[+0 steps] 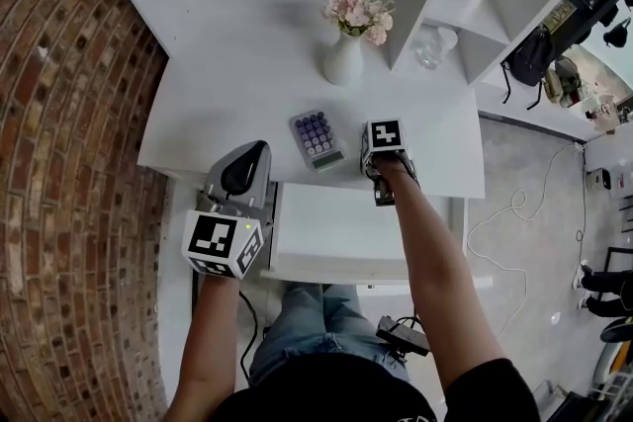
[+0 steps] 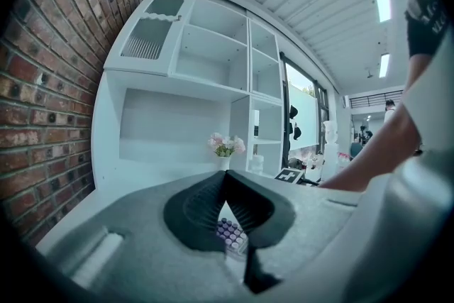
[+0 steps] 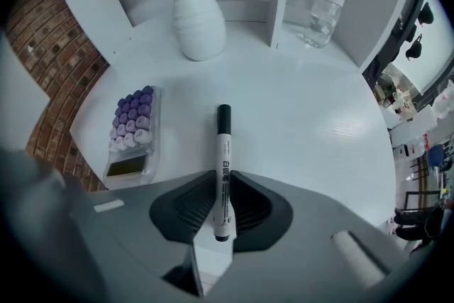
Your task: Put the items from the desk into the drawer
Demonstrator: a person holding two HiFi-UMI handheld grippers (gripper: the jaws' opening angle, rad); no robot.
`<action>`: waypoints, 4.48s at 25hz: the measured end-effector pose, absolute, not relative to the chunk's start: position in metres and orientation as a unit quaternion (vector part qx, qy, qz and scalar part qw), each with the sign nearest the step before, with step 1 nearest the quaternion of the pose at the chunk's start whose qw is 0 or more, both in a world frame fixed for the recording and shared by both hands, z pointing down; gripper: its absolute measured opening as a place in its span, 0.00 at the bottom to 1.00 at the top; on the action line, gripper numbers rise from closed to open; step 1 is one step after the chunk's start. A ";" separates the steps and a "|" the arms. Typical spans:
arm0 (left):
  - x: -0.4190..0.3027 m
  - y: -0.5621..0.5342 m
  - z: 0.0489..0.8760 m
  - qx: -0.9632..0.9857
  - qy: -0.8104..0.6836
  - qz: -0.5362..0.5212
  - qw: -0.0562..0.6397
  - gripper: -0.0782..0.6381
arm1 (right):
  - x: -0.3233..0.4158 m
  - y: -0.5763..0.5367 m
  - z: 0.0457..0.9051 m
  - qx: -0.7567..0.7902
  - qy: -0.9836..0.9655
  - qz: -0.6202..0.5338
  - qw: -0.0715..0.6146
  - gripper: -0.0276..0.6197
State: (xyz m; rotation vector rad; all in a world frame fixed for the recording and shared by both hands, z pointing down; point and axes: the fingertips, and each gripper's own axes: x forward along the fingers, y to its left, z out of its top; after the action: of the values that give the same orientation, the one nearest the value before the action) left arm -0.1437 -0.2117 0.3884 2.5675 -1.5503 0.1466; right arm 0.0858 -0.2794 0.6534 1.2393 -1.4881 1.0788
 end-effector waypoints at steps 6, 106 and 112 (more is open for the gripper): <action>-0.144 -0.211 0.380 0.848 -0.524 0.038 0.061 0.11 | 0.085 -0.273 0.627 0.508 -0.617 0.422 0.428 0.17; -0.094 -0.183 0.375 0.842 -0.534 0.056 0.044 0.11 | 0.144 -0.083 0.752 0.456 -0.596 0.490 0.443 0.17; -0.099 -0.186 0.379 0.839 -0.537 0.068 0.044 0.11 | 0.148 -0.082 0.766 0.462 -0.570 0.519 0.438 0.17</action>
State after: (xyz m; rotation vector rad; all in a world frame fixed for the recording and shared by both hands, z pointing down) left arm -0.0990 -0.1860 0.3793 2.5658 -1.6421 0.2080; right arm 0.1475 -0.0819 0.7657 1.1475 -1.4174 1.2903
